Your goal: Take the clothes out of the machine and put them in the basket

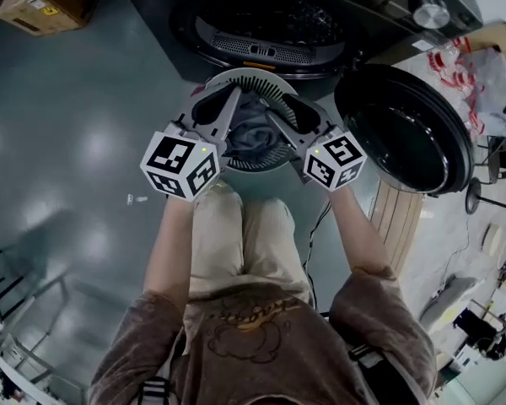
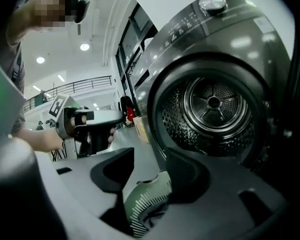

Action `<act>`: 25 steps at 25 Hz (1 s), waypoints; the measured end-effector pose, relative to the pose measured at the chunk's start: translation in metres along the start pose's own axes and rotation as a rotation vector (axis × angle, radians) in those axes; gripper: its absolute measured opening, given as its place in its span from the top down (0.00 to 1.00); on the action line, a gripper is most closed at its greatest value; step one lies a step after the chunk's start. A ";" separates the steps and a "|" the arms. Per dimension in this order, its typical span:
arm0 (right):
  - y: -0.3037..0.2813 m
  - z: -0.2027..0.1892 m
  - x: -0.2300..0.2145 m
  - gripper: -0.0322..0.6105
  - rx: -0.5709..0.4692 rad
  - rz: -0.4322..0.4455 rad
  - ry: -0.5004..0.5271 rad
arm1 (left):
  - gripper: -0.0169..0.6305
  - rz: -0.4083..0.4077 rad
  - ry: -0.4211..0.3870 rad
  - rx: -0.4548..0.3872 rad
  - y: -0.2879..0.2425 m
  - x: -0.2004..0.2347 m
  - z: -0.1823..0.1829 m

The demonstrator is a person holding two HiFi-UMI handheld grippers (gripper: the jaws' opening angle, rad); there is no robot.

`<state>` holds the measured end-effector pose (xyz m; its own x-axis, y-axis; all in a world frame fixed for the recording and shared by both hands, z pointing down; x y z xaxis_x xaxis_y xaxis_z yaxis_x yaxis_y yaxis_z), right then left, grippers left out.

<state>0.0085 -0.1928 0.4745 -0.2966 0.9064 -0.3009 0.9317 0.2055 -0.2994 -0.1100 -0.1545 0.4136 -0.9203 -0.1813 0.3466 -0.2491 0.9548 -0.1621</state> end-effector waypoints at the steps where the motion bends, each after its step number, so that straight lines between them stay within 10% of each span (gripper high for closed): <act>1: 0.006 0.020 0.007 0.63 -0.004 -0.001 -0.011 | 0.96 -0.004 -0.009 0.009 0.005 -0.004 0.018; 15: 0.120 0.314 0.135 0.67 -0.021 -0.054 -0.027 | 0.96 -0.145 -0.070 0.116 0.085 -0.103 0.298; 25: 0.177 0.401 0.187 0.70 -0.105 -0.094 0.013 | 0.96 -0.281 -0.051 0.084 0.123 -0.151 0.394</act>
<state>0.0345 -0.1351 0.0022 -0.3816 0.8860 -0.2636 0.9169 0.3269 -0.2288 -0.1200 -0.1028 -0.0227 -0.8251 -0.4492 0.3427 -0.5185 0.8430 -0.1432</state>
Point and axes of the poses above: the fingertips, and each gripper's own axes: y backward along the fingers, x to its left, z out of its top, the point moved 3 cm from there along y, backward along the fingers, and after that the axes turned 4 degrees about z, right-handed, at the moved point
